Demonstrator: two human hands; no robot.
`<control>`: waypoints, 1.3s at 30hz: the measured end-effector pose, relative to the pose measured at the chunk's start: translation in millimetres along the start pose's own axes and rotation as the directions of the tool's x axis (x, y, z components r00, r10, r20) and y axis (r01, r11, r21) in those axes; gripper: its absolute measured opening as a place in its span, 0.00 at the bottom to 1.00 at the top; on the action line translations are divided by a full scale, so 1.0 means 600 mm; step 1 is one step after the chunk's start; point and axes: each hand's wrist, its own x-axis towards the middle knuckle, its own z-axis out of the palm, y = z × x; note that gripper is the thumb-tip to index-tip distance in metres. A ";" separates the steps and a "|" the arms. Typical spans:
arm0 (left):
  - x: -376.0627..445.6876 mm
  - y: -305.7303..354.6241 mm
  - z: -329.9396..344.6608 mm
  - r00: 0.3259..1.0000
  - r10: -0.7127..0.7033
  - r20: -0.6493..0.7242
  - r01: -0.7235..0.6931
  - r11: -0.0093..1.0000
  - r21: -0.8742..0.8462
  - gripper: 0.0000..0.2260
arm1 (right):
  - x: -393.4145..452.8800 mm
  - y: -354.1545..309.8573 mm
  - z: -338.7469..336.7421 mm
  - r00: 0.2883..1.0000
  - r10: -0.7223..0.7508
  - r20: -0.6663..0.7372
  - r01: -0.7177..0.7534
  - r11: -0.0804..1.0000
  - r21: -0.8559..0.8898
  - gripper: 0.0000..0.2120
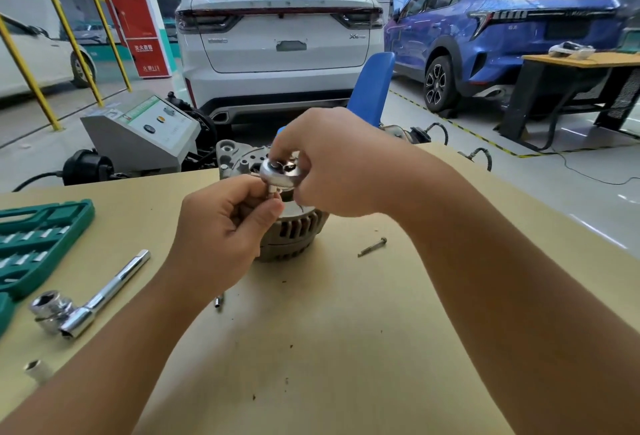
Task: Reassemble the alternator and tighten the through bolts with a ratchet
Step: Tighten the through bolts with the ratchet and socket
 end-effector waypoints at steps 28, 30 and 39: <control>0.003 -0.009 0.002 0.994 0.113 0.012 -0.113 0.984 0.139 0.06 | -0.014 0.003 -0.004 0.991 0.043 -0.126 -0.057 0.993 -0.105 0.07; 0.002 -0.009 0.003 0.992 0.121 -0.028 -0.116 0.983 0.146 0.08 | -0.019 -0.003 -0.002 0.982 0.029 -0.184 -0.054 0.990 -0.134 0.03; 0.003 -0.007 0.001 0.995 0.098 -0.014 -0.096 0.989 0.113 0.08 | -0.011 -0.008 -0.002 0.999 0.019 -0.044 -0.021 0.998 -0.051 0.04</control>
